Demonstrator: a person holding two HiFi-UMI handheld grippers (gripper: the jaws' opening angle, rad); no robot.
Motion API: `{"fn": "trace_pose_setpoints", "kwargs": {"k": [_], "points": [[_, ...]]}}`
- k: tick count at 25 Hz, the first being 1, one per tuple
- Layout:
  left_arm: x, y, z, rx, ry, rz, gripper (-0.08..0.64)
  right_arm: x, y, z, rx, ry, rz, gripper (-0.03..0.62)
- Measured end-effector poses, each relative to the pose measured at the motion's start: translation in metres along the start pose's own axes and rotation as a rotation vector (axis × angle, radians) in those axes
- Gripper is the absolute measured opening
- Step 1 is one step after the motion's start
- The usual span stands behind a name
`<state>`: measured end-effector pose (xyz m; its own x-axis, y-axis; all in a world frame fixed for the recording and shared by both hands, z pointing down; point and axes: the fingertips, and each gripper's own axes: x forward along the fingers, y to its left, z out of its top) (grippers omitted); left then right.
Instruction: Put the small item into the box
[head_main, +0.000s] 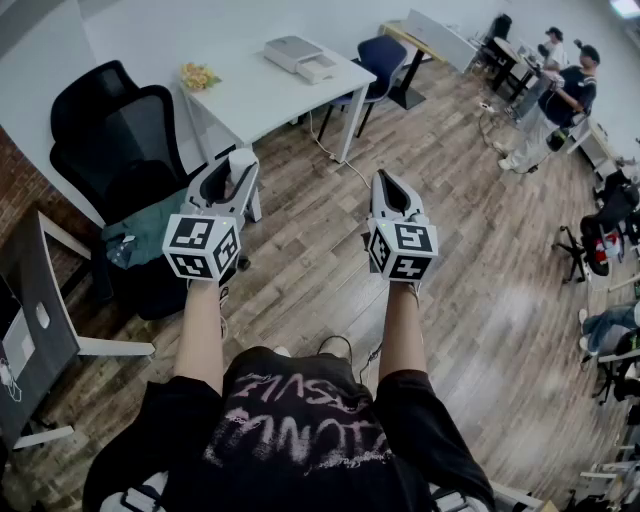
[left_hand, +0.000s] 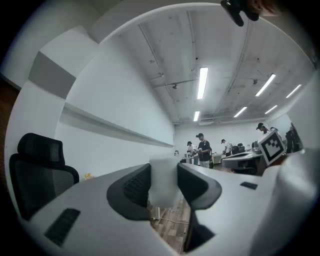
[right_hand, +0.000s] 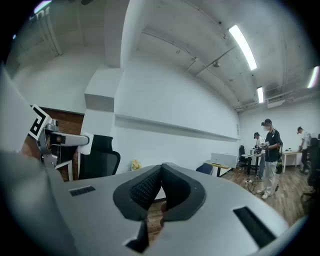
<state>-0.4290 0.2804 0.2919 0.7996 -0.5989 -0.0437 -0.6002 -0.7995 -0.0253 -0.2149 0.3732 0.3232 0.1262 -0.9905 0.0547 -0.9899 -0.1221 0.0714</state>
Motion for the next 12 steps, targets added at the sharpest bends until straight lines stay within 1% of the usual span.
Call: {"fn": "trace_pose_setpoints", "kwargs": {"k": [5,7,9,12], "points": [[0.0003,0.0014,-0.002,0.001,0.007,0.001,0.165,-0.0019,-0.0036,-0.0006,-0.001,0.0,-0.013,0.0],[-0.0005,0.0014,-0.0031,0.002,0.01,-0.001,0.164,-0.0029,-0.004,0.0001,-0.011,0.0,-0.032,0.0],[-0.0017,0.0007,-0.0035,0.004,0.012,-0.006,0.164,-0.0059,-0.0036,0.0029,-0.022,-0.015,-0.047,0.002],[-0.005,-0.0008,-0.004,0.006,0.012,-0.012,0.165,-0.0107,-0.0001,0.0045,-0.025,-0.034,-0.042,0.002]]}}
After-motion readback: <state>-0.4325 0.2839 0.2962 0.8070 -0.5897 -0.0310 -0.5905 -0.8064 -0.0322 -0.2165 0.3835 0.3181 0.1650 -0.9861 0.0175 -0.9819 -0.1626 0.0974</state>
